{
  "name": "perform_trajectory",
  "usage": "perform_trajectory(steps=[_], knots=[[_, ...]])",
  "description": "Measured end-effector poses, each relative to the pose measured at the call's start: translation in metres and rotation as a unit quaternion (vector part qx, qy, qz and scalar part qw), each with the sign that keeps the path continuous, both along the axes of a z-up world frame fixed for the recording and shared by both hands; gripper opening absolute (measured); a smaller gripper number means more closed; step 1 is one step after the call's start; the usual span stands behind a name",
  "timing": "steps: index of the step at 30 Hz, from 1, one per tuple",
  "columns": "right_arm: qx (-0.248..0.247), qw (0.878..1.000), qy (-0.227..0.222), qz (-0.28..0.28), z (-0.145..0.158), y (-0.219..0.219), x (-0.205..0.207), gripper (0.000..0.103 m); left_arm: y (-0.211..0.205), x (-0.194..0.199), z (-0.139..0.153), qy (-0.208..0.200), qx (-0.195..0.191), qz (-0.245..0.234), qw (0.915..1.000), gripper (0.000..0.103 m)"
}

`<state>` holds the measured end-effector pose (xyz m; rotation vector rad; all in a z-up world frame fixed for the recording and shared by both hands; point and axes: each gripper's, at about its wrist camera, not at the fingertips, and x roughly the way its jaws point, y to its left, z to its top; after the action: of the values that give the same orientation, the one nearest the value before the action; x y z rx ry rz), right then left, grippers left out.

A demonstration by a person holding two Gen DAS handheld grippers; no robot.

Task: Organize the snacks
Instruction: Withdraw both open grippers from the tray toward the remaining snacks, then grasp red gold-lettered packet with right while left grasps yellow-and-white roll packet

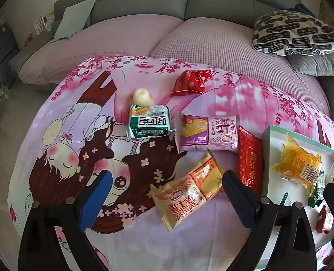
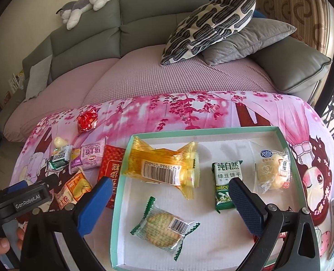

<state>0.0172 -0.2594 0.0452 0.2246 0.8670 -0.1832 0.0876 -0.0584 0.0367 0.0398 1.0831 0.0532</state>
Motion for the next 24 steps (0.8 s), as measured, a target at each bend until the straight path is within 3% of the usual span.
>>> perform_trajectory(steps=[12,24], knots=[[0.009,0.998,0.0,0.068,-0.004,0.054,0.017,0.103,0.054,-0.003,-0.004,0.005,-0.001,0.045,0.999,0.098],[0.014,0.994,0.01,0.108,-0.016,0.091,0.03,0.103,0.093,0.002,-0.01,0.013,-0.032,0.074,0.9966,0.098]])
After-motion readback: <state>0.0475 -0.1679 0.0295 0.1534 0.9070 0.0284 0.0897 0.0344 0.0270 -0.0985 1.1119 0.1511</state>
